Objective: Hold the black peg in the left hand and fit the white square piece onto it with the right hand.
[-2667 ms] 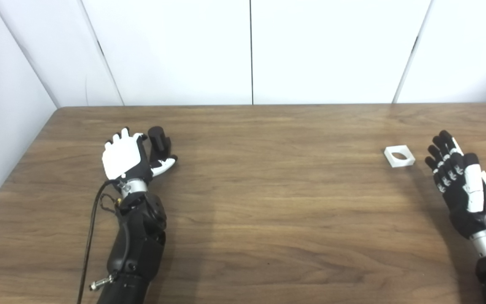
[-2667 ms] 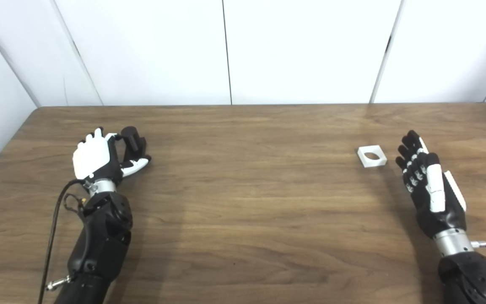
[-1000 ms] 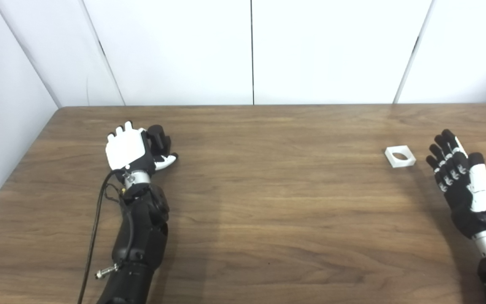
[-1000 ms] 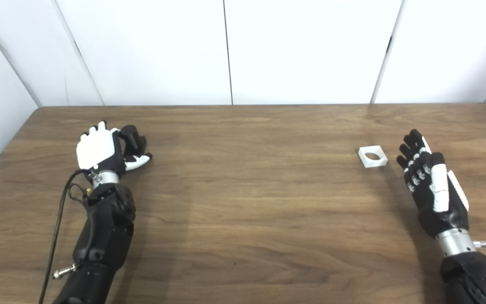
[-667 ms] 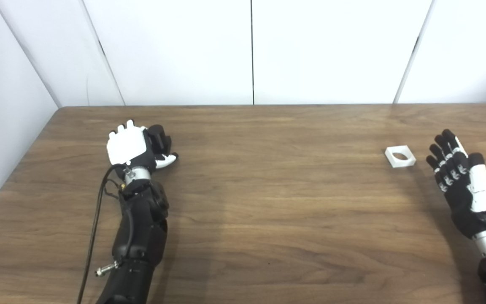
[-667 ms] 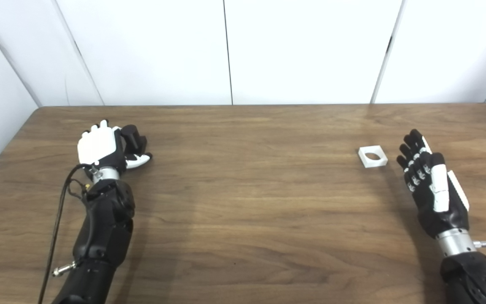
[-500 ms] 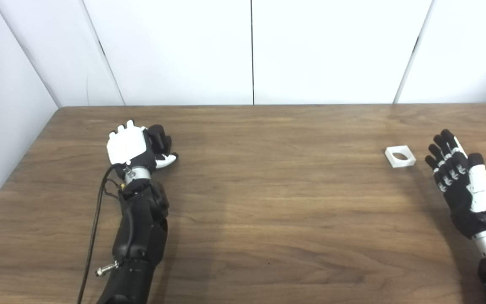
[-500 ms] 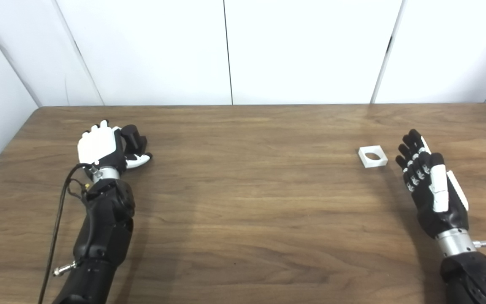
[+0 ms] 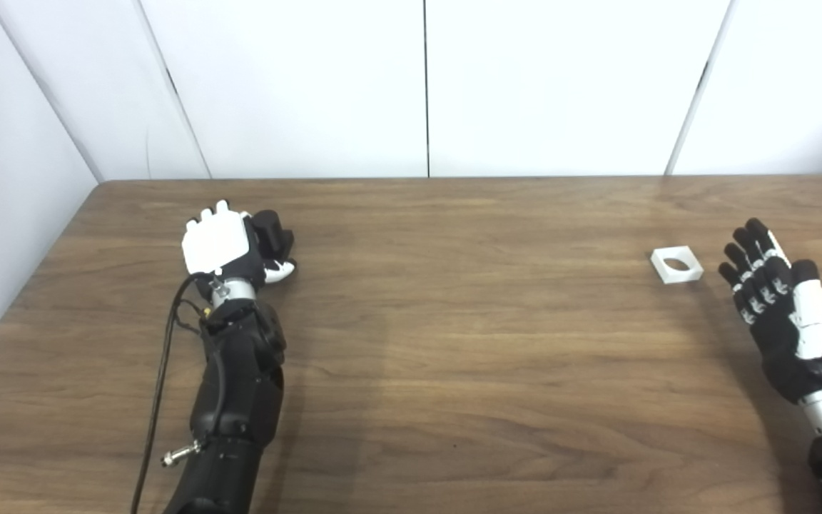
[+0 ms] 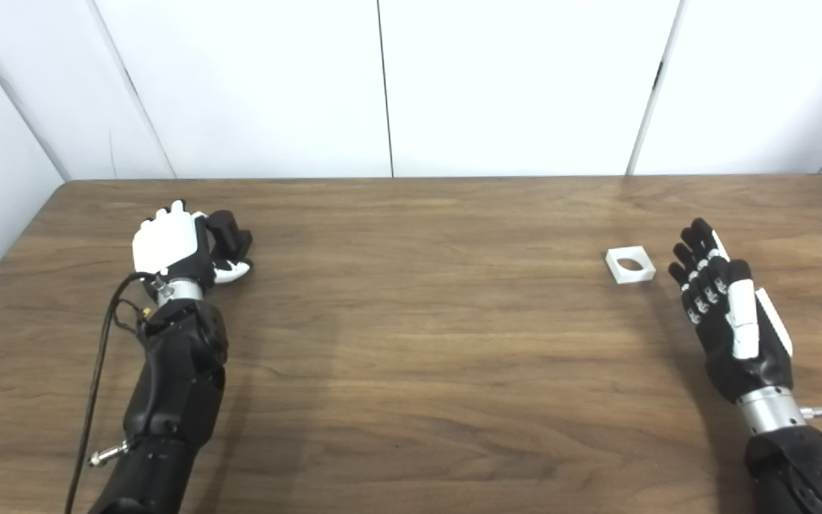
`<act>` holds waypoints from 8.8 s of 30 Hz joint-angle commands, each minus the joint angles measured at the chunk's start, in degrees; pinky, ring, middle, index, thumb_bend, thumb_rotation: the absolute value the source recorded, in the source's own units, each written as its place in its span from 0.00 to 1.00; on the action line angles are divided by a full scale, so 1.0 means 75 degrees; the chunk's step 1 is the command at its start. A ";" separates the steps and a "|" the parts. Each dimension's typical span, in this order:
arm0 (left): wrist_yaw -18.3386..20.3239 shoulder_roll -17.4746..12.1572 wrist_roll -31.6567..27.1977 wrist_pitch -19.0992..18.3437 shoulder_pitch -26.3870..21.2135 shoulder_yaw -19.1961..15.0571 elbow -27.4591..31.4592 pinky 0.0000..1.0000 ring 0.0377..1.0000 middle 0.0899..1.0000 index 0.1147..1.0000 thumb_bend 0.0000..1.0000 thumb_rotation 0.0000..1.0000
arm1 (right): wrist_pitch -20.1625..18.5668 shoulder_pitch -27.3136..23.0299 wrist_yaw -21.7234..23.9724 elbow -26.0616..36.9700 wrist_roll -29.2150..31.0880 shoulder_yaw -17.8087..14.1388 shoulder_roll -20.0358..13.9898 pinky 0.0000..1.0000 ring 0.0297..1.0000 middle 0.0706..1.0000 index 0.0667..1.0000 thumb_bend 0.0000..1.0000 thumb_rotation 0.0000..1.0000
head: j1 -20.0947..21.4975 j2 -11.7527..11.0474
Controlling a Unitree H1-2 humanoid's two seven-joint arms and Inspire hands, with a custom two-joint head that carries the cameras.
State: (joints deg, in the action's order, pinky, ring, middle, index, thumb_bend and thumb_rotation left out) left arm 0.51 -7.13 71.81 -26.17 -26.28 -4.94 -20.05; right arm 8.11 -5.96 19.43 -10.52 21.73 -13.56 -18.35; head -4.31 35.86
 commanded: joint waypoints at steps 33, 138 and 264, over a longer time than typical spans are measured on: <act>-0.0347 -0.0257 -0.0939 -0.0097 0.0043 0.0240 0.0367 1.00 1.00 0.98 0.42 0.52 0.06 | -0.0036 0.0833 0.0051 -0.0807 -0.0024 0.0176 0.0395 1.00 1.00 1.00 1.00 0.63 0.99 | 0.0029 0.0045; 0.2046 0.0222 -0.1198 0.0779 0.2949 0.5072 0.4490 1.00 1.00 0.95 0.43 0.51 0.08 | -0.0469 0.1233 -0.0446 0.0055 -0.0411 0.0427 0.0940 1.00 1.00 1.00 1.00 0.62 1.00 | 0.0920 0.0229; 0.4484 0.1010 0.0317 0.0671 0.3149 0.3747 0.5665 1.00 1.00 0.98 0.61 0.85 0.28 | -0.0747 0.1053 0.0215 -0.0154 -0.0031 0.0449 0.0403 1.00 1.00 1.00 1.00 0.59 0.98 | 0.0381 0.0482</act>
State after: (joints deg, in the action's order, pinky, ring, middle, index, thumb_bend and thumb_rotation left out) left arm 32.85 0.61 74.25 -21.64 -1.95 23.20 21.83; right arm 3.00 -3.99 20.30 -6.66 20.34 -10.93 -18.06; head -1.41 39.46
